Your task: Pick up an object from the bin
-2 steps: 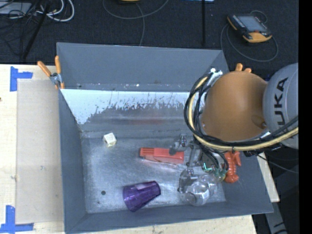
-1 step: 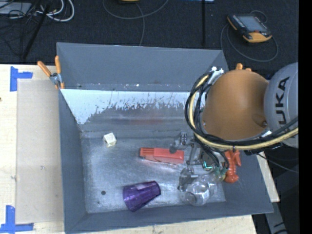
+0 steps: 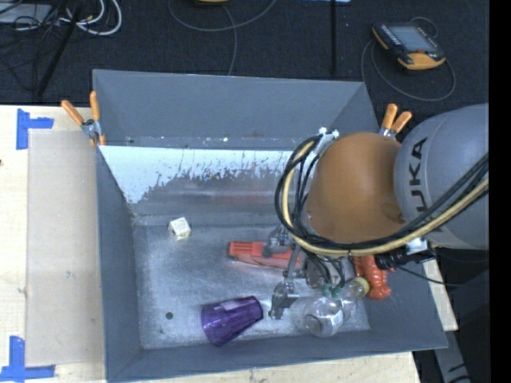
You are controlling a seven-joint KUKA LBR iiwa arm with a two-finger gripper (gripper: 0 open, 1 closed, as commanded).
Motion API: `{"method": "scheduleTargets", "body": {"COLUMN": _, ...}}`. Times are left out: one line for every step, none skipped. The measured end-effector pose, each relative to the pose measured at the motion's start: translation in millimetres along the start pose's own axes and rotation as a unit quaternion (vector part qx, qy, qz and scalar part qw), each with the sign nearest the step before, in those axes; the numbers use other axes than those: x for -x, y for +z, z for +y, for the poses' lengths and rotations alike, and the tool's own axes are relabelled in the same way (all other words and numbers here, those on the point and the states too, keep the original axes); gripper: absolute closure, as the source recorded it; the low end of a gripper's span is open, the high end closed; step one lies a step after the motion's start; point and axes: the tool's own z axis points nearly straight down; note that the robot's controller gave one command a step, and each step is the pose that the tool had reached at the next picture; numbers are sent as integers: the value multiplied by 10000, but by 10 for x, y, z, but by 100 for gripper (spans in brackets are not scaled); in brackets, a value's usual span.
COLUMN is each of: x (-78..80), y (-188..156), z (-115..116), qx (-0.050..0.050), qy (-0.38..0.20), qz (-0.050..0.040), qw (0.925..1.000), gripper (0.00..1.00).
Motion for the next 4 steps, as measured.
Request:
{"method": "scheduleTargets", "body": {"x": 55, "y": 590, "z": 282, "qx": 2, "qy": -164, "qz": 0, "qw": 9999, "gripper": 0}}
{"method": "scheduleTargets", "body": {"x": -83, "y": 1157, "z": 442, "qx": -2, "qy": -337, "qz": 11, "qw": 9994, "gripper": 0}}
{"method": "scheduleTargets", "body": {"x": -177, "y": 1137, "z": 383, "qx": 0, "qy": -422, "qz": 4, "qw": 9991, "gripper": 100}}
{"method": "scheduleTargets", "body": {"x": -198, "y": 1095, "z": 358, "qx": -7, "qy": -429, "qz": 24, "qw": 9991, "gripper": 100}}
